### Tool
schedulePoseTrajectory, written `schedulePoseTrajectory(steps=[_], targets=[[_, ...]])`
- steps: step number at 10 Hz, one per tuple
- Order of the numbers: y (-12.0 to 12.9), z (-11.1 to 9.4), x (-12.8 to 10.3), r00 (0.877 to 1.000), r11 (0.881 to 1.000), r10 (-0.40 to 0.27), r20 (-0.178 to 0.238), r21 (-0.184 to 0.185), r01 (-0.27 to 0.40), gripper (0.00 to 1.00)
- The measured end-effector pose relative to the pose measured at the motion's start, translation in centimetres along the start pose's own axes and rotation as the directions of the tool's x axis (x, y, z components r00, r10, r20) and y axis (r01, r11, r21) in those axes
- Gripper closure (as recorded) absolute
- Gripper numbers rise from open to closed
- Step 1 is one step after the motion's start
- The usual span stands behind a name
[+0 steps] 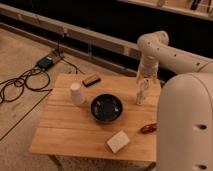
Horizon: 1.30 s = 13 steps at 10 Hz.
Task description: Knock the bottle over
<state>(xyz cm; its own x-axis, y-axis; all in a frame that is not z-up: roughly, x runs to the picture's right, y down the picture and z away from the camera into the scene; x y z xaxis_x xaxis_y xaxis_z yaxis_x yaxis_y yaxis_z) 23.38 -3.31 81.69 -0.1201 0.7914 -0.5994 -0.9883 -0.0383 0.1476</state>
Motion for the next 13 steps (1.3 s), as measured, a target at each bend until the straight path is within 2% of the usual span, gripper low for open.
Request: schedulePoseTrajectory(steps=[3, 5, 7, 9, 13], targets=[[3.7, -0.6, 1.3, 0.997, 0.997, -0.052, -0.063, -0.055, 0.048, 0.35], [7.4, -2.0, 2.5, 0.991, 0.990, -0.087, -0.103, -0.120, 0.075, 0.35], [9.8, -3.1, 2.7, 0.988, 0.981, -0.119, -0.100, -0.165, 0.101, 0.35], [10.6, -3.6, 2.5, 0.987, 0.978, -0.130, -0.090, -0.177, 0.112, 0.35], [10.7, -3.2, 2.4, 0.990, 0.978, -0.119, -0.073, -0.183, 0.104, 0.35]])
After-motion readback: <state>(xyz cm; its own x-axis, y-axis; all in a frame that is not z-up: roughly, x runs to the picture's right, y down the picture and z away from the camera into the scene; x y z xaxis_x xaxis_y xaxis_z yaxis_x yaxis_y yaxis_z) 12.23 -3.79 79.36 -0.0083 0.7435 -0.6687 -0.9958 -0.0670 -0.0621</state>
